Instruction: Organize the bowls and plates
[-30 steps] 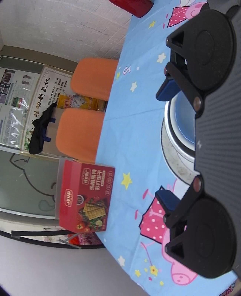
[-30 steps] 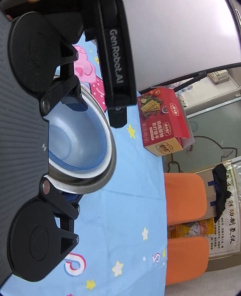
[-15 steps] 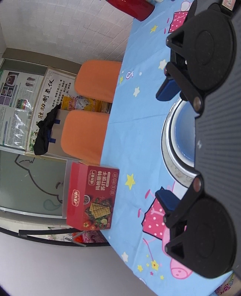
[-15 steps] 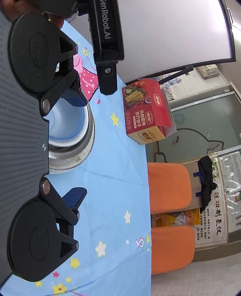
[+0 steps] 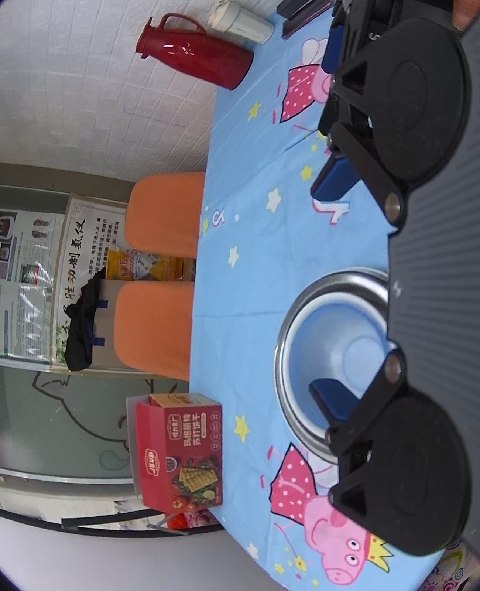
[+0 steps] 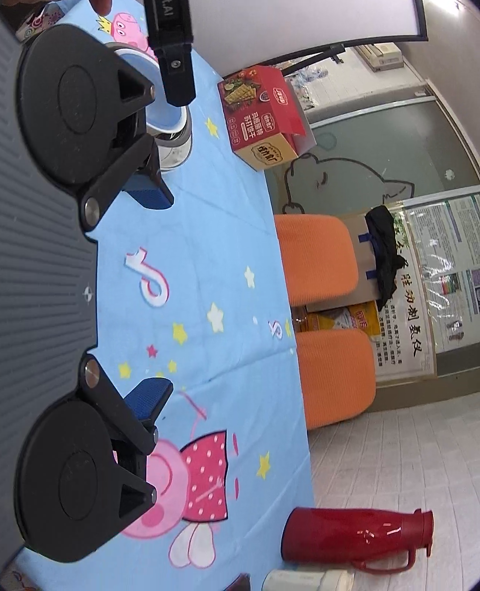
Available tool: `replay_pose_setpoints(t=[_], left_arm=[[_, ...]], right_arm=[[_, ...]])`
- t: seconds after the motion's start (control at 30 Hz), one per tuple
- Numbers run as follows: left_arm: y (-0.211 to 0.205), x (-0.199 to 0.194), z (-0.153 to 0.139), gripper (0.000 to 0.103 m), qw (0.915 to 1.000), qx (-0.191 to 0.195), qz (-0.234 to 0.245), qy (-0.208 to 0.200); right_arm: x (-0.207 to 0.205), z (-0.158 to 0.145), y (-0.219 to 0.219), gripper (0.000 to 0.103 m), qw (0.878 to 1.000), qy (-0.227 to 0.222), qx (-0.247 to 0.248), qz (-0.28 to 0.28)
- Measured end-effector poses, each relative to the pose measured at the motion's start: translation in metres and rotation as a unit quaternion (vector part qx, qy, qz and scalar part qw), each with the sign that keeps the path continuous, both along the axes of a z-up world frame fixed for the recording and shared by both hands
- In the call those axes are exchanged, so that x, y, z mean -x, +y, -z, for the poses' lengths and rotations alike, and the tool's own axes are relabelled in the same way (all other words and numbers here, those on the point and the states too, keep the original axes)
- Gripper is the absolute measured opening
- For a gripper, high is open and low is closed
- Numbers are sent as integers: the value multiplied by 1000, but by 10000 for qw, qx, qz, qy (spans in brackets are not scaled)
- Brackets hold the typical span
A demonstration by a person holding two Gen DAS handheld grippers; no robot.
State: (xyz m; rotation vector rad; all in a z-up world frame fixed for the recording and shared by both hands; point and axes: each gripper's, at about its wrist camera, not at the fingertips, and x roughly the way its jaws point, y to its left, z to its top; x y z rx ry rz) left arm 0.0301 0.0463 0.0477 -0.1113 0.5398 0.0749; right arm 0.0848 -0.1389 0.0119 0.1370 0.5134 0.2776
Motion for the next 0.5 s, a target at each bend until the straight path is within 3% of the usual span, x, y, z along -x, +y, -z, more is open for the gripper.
replay_pose_setpoints(t=[0.3,0.5], left_arm=[[-26,54,32,102,9983,-94,453,344],[-17,77,59,102,9971,-110,403,634]], right_arm=[[46,12,-22,103,9999,60,5,162],[63,31,-19,103,9995,315,-10,-33]])
